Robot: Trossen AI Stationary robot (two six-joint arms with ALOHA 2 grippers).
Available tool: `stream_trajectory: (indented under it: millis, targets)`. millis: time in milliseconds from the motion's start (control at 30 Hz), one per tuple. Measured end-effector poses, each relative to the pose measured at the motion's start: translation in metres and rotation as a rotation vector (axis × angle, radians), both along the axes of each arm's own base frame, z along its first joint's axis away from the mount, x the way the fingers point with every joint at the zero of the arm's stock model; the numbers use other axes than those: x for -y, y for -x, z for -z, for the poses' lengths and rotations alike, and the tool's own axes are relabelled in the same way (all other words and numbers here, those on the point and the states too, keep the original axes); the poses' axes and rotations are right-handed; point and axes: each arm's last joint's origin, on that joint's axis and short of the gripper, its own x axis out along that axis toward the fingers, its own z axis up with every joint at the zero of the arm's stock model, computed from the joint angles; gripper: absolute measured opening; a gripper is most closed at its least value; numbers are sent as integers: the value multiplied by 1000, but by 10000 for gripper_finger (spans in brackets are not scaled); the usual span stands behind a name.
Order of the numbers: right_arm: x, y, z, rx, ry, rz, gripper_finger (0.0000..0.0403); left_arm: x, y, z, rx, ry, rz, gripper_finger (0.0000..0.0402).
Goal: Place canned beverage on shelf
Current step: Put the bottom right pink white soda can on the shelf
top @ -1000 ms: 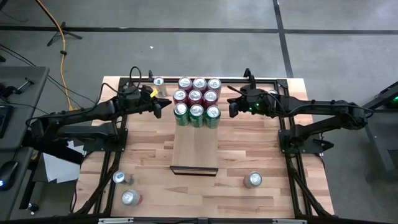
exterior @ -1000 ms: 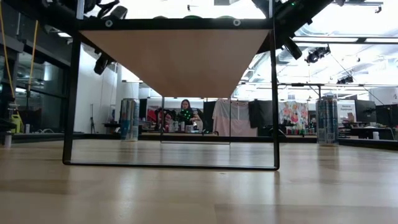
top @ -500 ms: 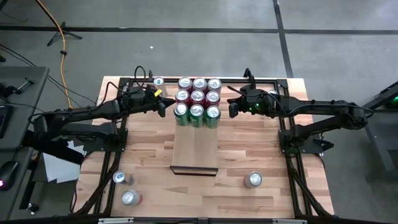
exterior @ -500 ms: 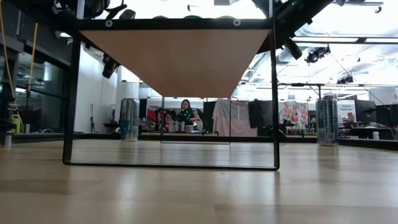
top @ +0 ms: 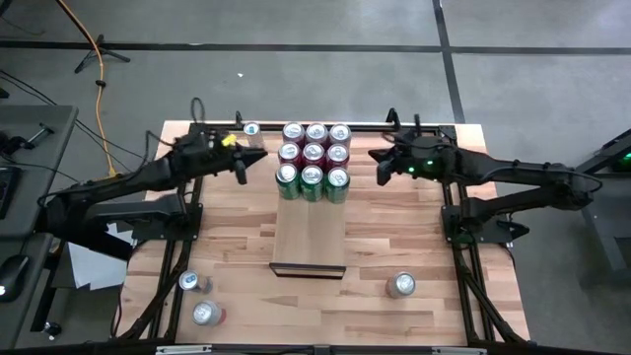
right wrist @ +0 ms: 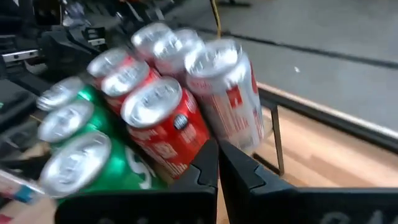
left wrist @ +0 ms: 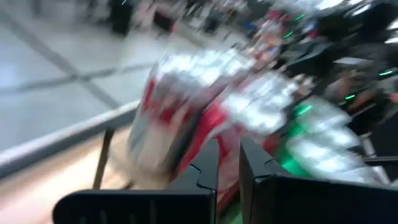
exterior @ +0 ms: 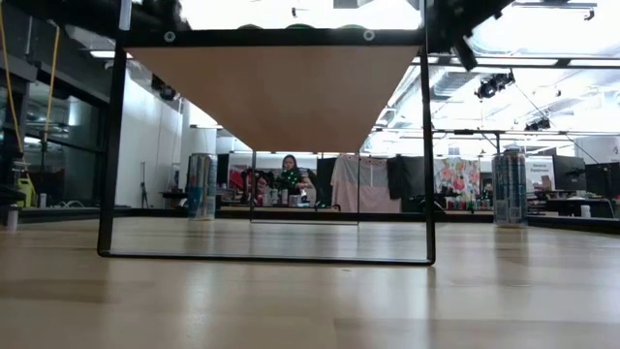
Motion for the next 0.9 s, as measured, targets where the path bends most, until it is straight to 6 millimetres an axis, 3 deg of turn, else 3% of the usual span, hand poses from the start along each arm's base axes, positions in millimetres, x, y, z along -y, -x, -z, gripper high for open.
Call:
stream_trajectory:
  millis: [233,367,900]
  targets:
    - [-9,8,-30,217,83,-232,0,20,14,-49,221,-185,212,0]
    - [-19,5,-40,300,189,-376,0,32,16,-65,357,-296,366,0]
    - [-25,4,-45,331,239,-408,0,40,14,-68,392,-340,408,1]
